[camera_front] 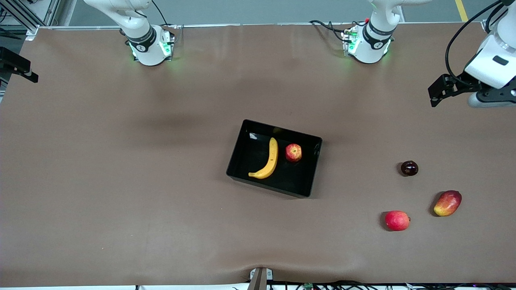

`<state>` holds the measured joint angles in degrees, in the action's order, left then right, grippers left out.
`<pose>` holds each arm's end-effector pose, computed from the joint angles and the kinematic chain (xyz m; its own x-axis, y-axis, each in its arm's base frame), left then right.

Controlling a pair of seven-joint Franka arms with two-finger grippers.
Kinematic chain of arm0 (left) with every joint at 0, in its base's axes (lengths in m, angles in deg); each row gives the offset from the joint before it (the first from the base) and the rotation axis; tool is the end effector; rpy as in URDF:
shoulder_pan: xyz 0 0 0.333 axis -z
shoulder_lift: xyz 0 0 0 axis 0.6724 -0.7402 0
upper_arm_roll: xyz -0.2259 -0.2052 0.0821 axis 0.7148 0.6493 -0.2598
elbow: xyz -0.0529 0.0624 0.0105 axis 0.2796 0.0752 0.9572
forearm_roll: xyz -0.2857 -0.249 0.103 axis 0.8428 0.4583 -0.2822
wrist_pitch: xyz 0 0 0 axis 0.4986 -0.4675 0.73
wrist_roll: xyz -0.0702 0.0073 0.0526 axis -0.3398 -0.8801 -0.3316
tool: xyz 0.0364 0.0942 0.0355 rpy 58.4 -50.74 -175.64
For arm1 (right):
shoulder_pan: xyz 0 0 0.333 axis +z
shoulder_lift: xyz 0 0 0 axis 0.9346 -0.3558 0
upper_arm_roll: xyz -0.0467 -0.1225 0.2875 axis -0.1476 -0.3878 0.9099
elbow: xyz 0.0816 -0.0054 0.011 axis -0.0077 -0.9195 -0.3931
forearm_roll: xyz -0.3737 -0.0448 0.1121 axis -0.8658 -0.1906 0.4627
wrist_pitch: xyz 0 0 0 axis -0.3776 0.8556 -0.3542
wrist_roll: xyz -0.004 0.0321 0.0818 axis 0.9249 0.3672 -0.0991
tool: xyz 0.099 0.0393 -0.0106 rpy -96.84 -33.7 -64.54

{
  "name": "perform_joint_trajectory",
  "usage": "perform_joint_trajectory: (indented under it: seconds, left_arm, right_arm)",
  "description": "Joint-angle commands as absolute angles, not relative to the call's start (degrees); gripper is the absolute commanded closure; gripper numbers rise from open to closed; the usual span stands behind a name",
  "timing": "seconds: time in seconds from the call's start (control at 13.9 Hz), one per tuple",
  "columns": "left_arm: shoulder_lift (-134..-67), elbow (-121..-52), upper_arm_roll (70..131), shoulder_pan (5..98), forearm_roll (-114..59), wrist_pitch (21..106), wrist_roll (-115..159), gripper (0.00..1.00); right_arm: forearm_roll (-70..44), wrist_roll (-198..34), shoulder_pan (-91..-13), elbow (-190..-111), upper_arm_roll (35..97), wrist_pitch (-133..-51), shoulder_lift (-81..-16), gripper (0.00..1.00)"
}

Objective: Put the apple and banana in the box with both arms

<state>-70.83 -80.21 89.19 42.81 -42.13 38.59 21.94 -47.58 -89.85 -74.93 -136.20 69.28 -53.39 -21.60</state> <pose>0.5322 -0.0609 0.6383 0.9981 -0.0258 0.0561 -0.0201 -0.9948 -0.0996 0.5090 -0.0656 0.6753 0.9926 0.0975 -0.0728 0.0933 -0.9939 -0.0591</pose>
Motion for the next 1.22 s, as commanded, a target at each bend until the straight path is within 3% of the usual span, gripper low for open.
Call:
perform_joint_trajectory:
  seconds: [0.0,1.15]
  left_arm:
    - [-68.4,-82.6,87.8,43.6,-40.4,40.1,20.6,0.0]
    - [-71.1,-79.5,88.2,43.2,-39.8,39.3,20.7,0.0]
  right_arm:
    - [-47.3,-90.0,-76.6,-136.7,70.3,-53.7,-20.6,0.0]
    - [-46.5,-90.0,-76.5,-136.6,70.4,-53.3,-20.6,0.0]
